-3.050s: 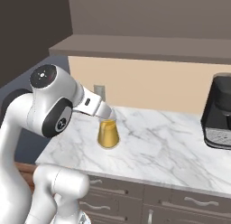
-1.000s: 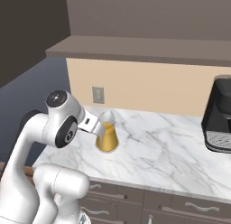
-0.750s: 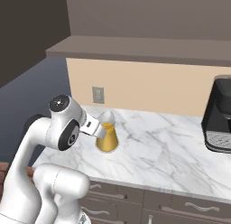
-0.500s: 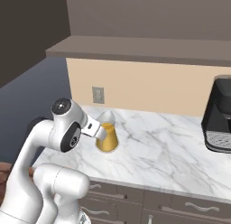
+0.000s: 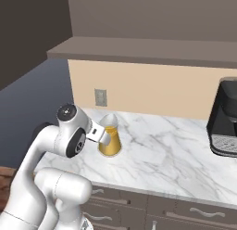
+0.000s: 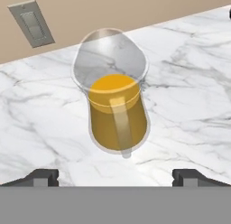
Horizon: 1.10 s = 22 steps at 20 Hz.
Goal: There is a tray on the dining counter. Grab the cup, mug, and pitcher and place them on the tray. The pitcher may be placed next to the tray if it cannot fit the tray.
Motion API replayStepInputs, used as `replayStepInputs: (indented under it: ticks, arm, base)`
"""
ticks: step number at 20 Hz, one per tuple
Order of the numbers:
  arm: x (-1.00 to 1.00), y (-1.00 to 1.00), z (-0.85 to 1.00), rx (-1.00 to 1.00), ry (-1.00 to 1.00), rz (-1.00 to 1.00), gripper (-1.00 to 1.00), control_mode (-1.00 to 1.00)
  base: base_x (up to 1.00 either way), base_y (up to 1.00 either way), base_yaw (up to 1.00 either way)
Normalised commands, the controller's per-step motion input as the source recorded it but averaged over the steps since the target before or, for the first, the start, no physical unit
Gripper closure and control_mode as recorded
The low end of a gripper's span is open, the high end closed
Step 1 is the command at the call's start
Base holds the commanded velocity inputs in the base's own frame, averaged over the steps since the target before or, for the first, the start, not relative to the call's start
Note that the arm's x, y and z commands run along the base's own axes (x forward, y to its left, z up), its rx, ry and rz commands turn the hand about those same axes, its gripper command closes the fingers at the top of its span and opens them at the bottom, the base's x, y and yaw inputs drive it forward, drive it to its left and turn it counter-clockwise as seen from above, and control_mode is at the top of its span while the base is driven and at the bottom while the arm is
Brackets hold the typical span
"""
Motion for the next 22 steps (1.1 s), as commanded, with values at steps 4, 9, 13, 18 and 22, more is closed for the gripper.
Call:
replayStepInputs:
  ticks: [4, 9, 13, 18, 22]
  arm:
    - [0.09, 0.0, -0.12, 0.01, 0.0, 0.01, -1.0, -1.0]
    - [0.04, 0.0, -0.07, 0.03, 0.0, 0.02, -1.0, -1.0]
    - [0.0, 0.0, -0.04, 0.04, 0.0, 0.02, -1.0, -1.0]
    - [0.0, 0.0, -0.11, 0.02, 0.0, 0.02, -1.0, -1.0]
    - [0.1, 0.0, -0.06, 0.0, 0.0, 0.0, -1.0, -1.0]
  base:
    - [0.0, 0.0, 0.0]
    - [0.0, 0.0, 0.0]
    - [0.0, 0.0, 0.0]
    - [0.0, 0.0, 0.0]
    - [0.0, 0.0, 0.0]
